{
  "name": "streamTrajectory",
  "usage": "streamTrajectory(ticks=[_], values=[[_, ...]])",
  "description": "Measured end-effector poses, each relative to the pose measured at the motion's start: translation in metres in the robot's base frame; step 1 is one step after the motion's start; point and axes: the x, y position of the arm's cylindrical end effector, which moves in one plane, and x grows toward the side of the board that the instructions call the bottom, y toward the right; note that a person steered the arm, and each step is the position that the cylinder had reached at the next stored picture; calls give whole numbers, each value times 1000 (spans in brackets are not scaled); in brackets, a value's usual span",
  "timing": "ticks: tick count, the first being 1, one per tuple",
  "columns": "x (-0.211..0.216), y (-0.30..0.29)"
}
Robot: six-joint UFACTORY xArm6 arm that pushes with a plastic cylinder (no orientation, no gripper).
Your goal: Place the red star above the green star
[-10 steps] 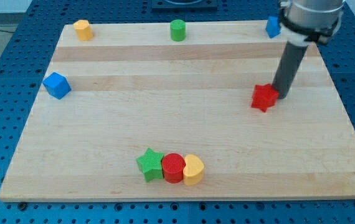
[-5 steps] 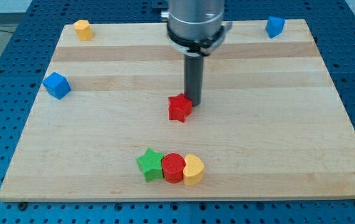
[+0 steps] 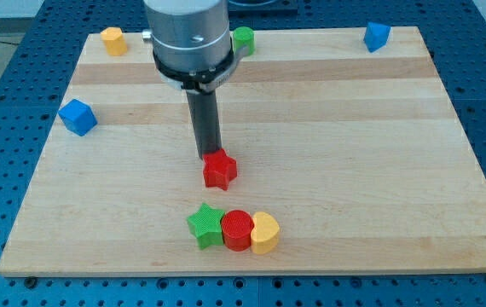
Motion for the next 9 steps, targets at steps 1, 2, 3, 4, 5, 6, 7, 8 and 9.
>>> streamTrajectory(ticks=[1, 2, 3, 4, 5, 6, 7, 8, 9], values=[[20, 0], [28, 2], [19, 2], [12, 19], [13, 38], [33, 36], [51, 32], [55, 32], [53, 28]])
